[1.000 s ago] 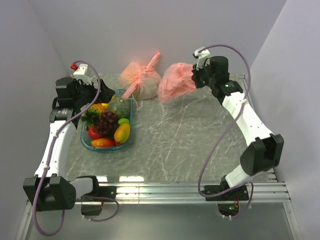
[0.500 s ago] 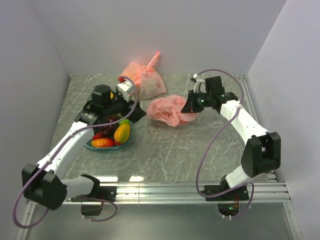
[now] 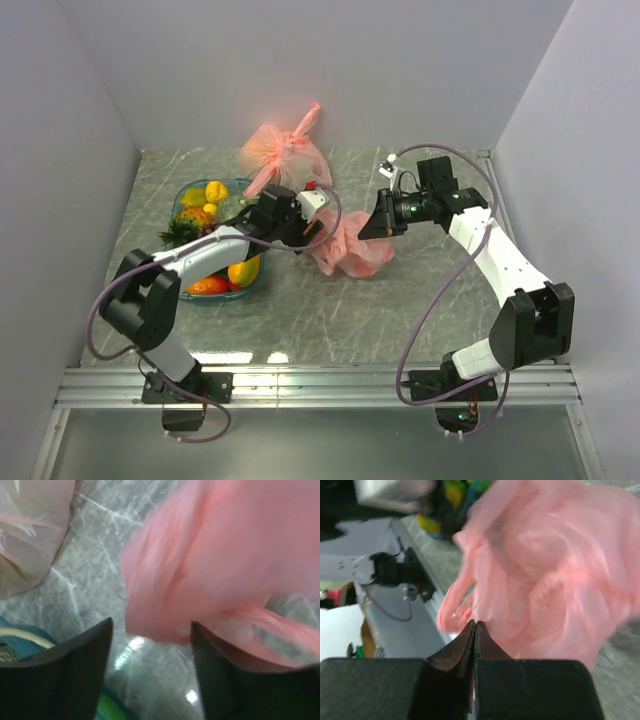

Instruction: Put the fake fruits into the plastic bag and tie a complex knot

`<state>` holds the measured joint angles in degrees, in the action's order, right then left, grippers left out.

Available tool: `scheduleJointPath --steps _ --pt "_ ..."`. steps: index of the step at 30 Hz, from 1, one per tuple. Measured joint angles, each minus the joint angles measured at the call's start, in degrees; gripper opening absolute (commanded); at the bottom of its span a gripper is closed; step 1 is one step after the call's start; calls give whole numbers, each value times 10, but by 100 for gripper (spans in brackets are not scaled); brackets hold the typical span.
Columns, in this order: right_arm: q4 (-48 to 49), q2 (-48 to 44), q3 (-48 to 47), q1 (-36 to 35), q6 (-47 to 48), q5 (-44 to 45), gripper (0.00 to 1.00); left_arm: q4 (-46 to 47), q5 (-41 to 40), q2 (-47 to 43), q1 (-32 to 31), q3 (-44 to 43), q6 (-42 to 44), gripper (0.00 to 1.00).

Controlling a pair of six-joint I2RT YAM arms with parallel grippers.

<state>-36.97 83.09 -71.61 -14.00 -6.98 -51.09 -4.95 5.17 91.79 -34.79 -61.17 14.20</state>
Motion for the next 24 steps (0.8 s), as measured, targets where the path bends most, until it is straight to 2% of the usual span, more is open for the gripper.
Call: scheduleJointPath --steps 1,2,4,5,11,16,18,19,20,21,22,24 --pt "-9 -4 0 3 3 -11 0 -3 -4 12 2 -7 2 50" --pt "-14 -8 1 6 5 -17 0 -7 -5 20 5 -14 3 26" --pt "-25 -17 4 28 11 -25 0 -34 21 27 19 -31 2 4" --pt "-33 -20 4 46 17 -23 0 -53 42 25 27 -40 2 1" --pt "-73 -5 1 175 46 15 0 -179 196 -24 118 -67 2 1" --pt "-82 42 -3 187 58 33 0 -254 281 -46 133 -67 7 1" --pt "-82 58 -3 174 54 41 12 -267 303 -40 130 -67 -6 1" --pt "-82 62 -3 169 52 45 26 -274 314 -33 129 -70 -16 1" --pt "-83 63 -3 165 49 49 34 -280 324 -25 128 -76 -25 1" --pt "-84 62 -5 162 48 53 59 -288 332 -16 128 -85 -35 1" --pt "-86 58 -8 160 45 56 71 -291 340 -5 128 -96 -48 1" --pt "-82 45 -16 162 51 70 89 -298 357 12 128 -118 -71 1"
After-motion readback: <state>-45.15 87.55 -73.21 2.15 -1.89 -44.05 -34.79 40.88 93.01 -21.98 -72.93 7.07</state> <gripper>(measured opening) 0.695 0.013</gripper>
